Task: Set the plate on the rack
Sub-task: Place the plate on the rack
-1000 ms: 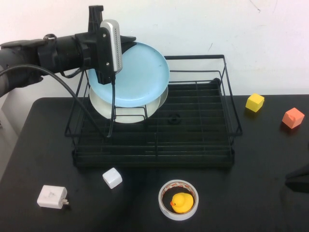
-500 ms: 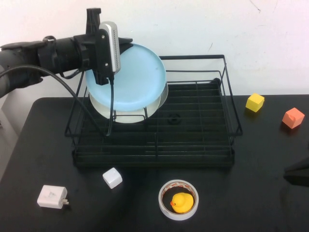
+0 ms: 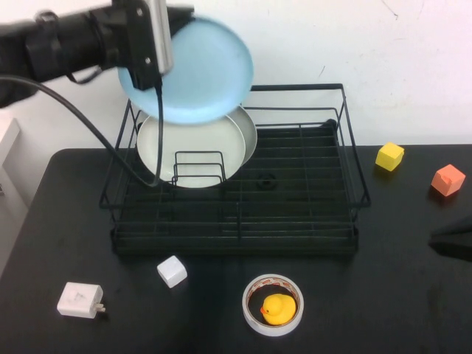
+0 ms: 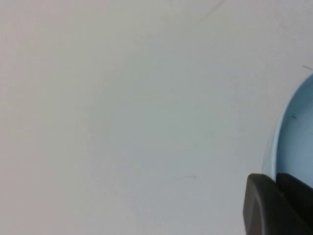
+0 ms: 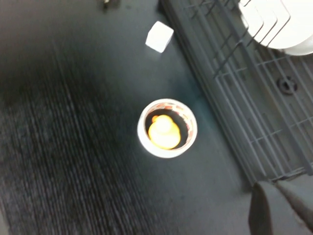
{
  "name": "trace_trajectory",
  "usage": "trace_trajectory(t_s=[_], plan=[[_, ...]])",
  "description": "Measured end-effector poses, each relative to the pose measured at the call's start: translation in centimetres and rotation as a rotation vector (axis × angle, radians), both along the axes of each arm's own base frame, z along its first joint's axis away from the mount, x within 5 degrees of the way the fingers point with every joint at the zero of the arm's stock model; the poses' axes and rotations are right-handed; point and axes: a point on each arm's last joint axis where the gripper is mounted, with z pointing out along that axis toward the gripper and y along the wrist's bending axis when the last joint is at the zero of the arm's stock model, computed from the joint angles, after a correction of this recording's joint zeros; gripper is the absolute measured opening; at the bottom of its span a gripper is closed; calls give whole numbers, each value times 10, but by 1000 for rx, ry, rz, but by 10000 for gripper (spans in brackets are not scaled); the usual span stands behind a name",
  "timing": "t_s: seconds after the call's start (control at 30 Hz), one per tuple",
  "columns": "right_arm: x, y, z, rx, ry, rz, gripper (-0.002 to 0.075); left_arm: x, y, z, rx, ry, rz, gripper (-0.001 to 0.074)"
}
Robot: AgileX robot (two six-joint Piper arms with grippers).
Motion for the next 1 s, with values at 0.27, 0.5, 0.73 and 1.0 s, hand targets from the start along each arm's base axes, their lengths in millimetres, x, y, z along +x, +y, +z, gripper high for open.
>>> trace_trajectory(t_s=[0.27, 0.5, 0.73, 1.0], plan=[[1, 1, 1, 22, -8, -8, -2, -33, 4, 54, -164, 23, 7, 0], [1, 3, 4, 70, -6, -17, -2, -55, 22, 98, -649, 295, 221, 0], [8, 10, 10, 199, -22, -64, -2, -66, 34, 116, -949, 417, 302, 0], [43, 32, 14, 550, -6, -138, -2, -82, 18, 124, -1343, 836, 134, 0]])
